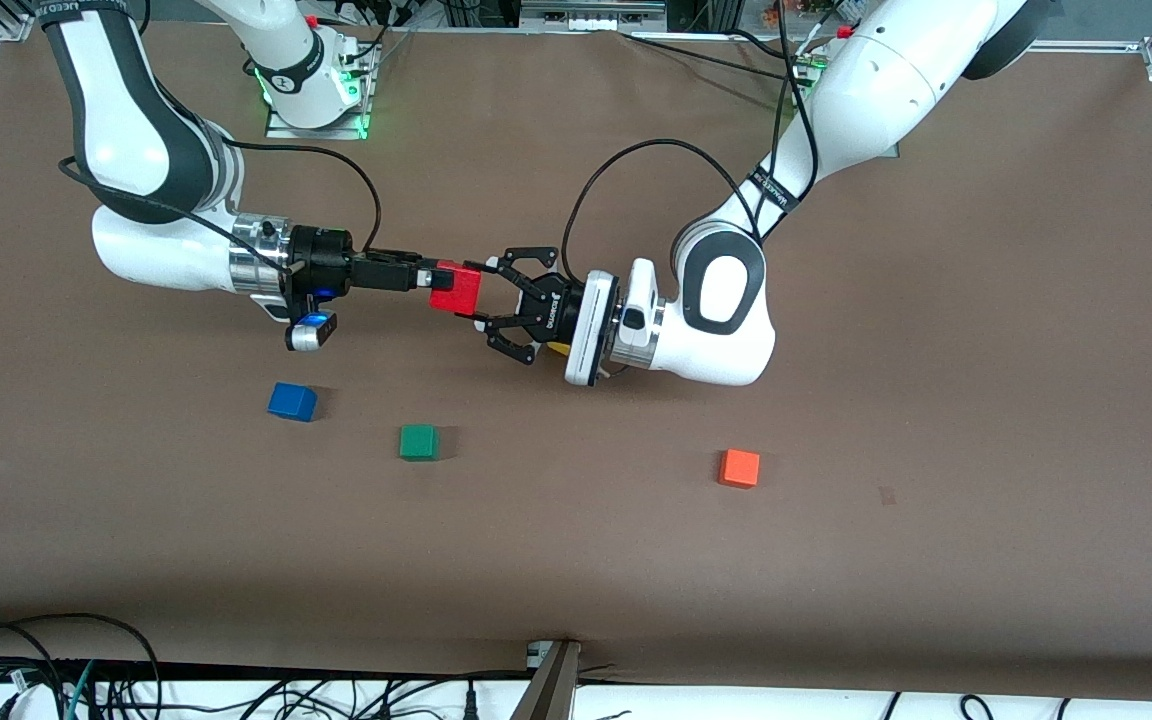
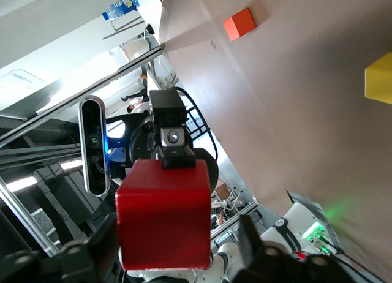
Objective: Pass red block to right arm, stack on blue
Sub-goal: 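Close the right gripper on the red cube, open the left gripper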
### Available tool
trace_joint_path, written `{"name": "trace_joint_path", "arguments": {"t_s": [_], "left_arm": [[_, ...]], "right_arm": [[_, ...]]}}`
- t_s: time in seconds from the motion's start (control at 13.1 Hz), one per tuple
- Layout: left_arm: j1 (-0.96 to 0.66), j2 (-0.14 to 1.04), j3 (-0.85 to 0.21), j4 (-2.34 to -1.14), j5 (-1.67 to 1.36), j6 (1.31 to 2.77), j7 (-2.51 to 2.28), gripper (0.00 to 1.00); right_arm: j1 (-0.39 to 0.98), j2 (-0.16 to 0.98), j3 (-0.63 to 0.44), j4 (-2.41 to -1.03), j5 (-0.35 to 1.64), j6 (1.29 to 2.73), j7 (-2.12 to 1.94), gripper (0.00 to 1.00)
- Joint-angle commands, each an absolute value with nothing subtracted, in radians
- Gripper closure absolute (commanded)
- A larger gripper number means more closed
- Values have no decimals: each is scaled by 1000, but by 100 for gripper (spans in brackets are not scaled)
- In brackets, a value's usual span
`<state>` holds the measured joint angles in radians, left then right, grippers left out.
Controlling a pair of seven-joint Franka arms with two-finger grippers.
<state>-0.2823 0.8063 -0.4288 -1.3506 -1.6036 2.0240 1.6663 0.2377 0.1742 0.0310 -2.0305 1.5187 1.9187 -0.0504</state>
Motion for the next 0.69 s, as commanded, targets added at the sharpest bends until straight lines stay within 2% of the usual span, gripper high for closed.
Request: {"name": "trace_joint_path", "arguments": {"t_s": [0.0, 0.15, 0.31, 0.46, 0.61], "left_arm": [[-287, 819, -430, -1322, -1635, 2025, 1681, 100], [-287, 819, -430, -1322, -1646, 2025, 1675, 100], [-284, 819, -430, -1324, -1649, 2020, 1672, 100], [-279, 818, -431, -1324, -1655, 2011, 1663, 1], [-273, 815, -430, -1324, -1654, 2002, 1608, 0]], "right_arm": [[236, 169, 37, -2043, 1519, 1933, -84, 61], [235, 173, 35, -2036, 1519, 1927, -86, 68], [236, 176, 35, -2034, 1520, 1933, -84, 69], [236, 176, 35, -2031, 1520, 1930, -86, 69], [236, 175, 35, -2025, 1516, 1931, -86, 68]]}}
